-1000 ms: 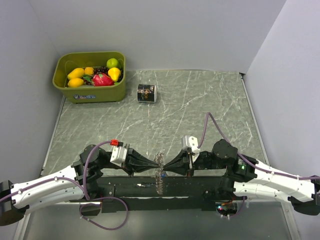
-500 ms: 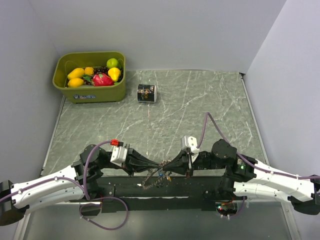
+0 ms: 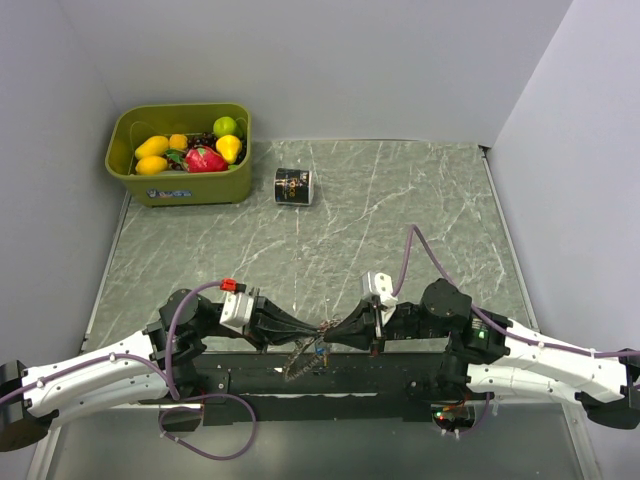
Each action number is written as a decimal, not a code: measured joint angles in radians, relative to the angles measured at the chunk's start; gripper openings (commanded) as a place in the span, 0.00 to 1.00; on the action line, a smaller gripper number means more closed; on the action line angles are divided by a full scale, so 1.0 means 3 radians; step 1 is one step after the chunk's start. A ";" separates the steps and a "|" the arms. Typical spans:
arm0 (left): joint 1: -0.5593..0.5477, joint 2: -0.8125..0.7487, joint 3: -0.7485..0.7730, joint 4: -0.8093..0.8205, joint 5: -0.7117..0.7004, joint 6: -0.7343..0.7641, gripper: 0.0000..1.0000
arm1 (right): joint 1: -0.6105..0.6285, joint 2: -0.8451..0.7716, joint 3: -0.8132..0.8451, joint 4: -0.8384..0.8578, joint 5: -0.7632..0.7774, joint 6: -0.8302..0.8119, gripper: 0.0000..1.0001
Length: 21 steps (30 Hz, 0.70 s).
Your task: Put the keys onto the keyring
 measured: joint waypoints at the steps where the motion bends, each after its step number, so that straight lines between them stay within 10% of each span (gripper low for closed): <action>1: 0.0000 0.0003 0.0000 0.0006 0.0004 -0.0011 0.01 | 0.0000 0.0006 -0.0005 0.0009 -0.0001 0.0006 0.00; 21: 0.0004 0.0005 0.0000 0.0158 0.0019 -0.0083 0.01 | 0.0003 0.0086 -0.0014 0.0200 0.0022 0.0148 0.10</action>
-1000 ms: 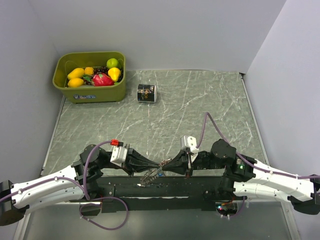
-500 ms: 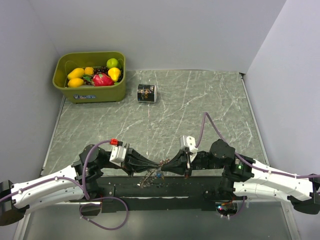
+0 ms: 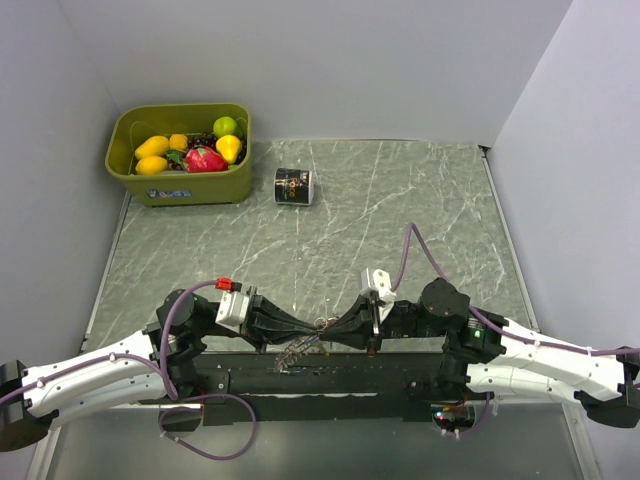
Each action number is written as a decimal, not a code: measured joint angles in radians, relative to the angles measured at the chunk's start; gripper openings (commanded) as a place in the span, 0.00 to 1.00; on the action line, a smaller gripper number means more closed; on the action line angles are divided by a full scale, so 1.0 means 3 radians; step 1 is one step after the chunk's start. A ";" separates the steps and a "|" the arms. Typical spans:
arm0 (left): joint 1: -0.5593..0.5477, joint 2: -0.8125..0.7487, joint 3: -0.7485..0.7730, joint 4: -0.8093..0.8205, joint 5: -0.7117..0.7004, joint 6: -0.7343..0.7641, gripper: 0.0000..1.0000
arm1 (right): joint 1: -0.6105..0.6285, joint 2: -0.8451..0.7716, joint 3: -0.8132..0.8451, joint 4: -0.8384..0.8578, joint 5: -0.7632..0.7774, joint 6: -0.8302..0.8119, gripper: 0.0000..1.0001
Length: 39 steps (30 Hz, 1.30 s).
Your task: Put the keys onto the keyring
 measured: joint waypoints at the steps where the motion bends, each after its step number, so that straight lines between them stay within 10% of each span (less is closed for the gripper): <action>1: 0.0000 -0.0001 0.0000 -0.0001 0.0000 0.0001 0.01 | 0.0000 0.0000 -0.0004 0.0003 0.0006 0.0008 0.12; 17: -0.0005 -0.0100 0.0000 -0.0060 0.0064 0.0004 0.01 | -0.0003 -0.0504 -0.0221 -0.0061 0.0342 0.0056 0.76; 39: -0.0005 -0.0057 -0.0010 -0.0051 0.0062 0.0001 0.01 | -0.0004 -0.0727 -0.0306 -0.0202 0.0445 0.0048 0.86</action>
